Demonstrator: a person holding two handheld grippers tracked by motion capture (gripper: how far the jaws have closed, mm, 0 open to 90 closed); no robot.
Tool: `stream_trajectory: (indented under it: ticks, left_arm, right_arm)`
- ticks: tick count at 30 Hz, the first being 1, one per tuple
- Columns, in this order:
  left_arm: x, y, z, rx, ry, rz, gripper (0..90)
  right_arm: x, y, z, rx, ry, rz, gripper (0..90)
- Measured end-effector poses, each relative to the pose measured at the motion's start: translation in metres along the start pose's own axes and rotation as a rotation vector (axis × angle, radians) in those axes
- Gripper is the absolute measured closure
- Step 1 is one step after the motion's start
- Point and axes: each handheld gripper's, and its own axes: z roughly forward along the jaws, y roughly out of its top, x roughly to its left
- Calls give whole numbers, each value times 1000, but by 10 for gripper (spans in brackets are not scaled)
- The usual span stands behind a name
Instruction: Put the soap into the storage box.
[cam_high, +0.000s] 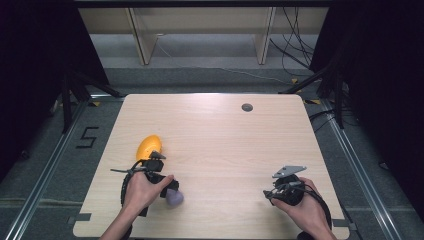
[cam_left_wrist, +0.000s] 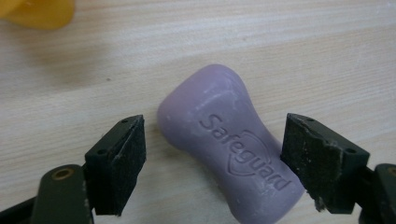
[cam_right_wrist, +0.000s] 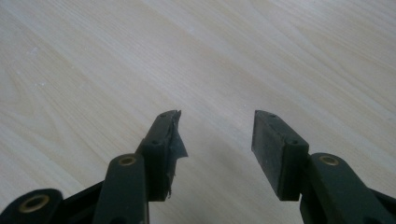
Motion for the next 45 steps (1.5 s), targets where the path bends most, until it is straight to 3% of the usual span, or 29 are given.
stream_trajectory:
  ticks: [4,8,11,14,15,16,17,18,20,22,25,26,28,36,40,45]
  left_arm:
    - [-3,2,3,15,5,4,202]
    - [-5,2,7,39,12,6,193]
    - [-6,2,13,70,33,29,202]
    - [-6,3,14,71,33,39,232]
    - [-10,2,15,80,28,-1,238]
    - [-10,2,15,80,28,-1,245]
    - [-10,3,15,92,38,28,245]
    - [-11,3,16,99,40,25,254]
    - [-12,4,16,124,50,62,298]
    - [-14,4,16,127,51,62,320]
    - [-16,5,16,146,81,114,413]
    - [-18,5,16,153,83,110,435]
    - [-18,6,15,180,100,158,469]
    - [-21,7,18,184,121,228,478]
    - [-23,7,18,200,129,222,460]
    - [-23,6,17,210,128,242,465]
  right_arm:
    - [-1,0,1,-10,-1,-16,517]
    - [0,0,0,7,6,0,516]
    - [-1,-1,3,-10,9,-1,516]
    - [-1,0,1,5,9,-5,515]
    - [-1,-1,3,-8,9,1,516]
    - [-1,-1,3,-8,9,1,516]
    - [-1,-1,3,-5,10,-1,516]
    - [-1,0,2,8,8,-2,516]
    - [-1,0,1,16,11,0,515]
    - [-1,0,1,16,11,-1,515]
    - [-2,0,2,7,9,-11,515]
    - [-2,0,2,8,11,-13,515]
    - [-2,-1,2,10,10,-14,515]
    - [-2,-1,2,11,6,-12,515]
    - [-2,-1,1,14,10,-12,514]
    - [-1,-1,2,13,9,-7,514]
